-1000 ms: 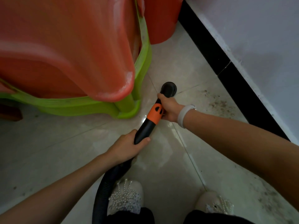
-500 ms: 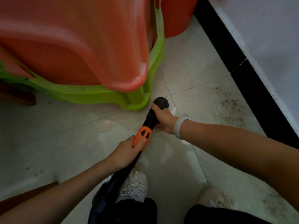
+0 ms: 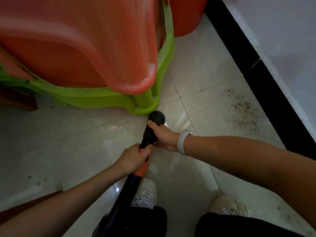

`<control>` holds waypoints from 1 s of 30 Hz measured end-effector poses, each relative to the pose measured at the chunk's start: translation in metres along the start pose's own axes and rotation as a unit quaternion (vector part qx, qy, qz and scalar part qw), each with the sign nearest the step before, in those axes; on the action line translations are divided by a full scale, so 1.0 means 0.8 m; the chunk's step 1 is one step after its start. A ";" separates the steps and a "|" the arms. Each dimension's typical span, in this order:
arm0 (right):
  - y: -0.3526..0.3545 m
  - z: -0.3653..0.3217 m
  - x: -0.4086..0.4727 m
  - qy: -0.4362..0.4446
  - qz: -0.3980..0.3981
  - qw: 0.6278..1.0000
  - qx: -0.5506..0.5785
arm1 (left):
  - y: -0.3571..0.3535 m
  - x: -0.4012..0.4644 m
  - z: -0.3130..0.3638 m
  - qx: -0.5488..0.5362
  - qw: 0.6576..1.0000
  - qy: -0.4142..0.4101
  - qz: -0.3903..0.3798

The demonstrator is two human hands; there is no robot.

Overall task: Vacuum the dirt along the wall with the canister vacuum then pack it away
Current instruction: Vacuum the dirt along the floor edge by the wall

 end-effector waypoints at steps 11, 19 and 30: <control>0.188 -0.066 0.014 0.060 0.250 0.948 0.187 | -0.047 -0.006 0.089 -0.119 0.980 -0.100 -0.126; 0.202 -0.005 0.006 0.011 0.228 0.946 0.231 | -0.055 0.001 0.064 0.042 0.978 -0.185 -0.091; 0.087 -0.031 -0.004 0.015 0.098 0.957 0.272 | 0.002 -0.006 0.048 0.045 0.989 -0.142 0.017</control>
Point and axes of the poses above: each hand's wrist, its own x-axis towards the middle knuckle, its own y-axis out of the back of the hand, z = x × y, the point moved 10 cm from there along x, towards the middle knuckle, and after that the axes turned 10 degrees about z, right-handed, at the moved point
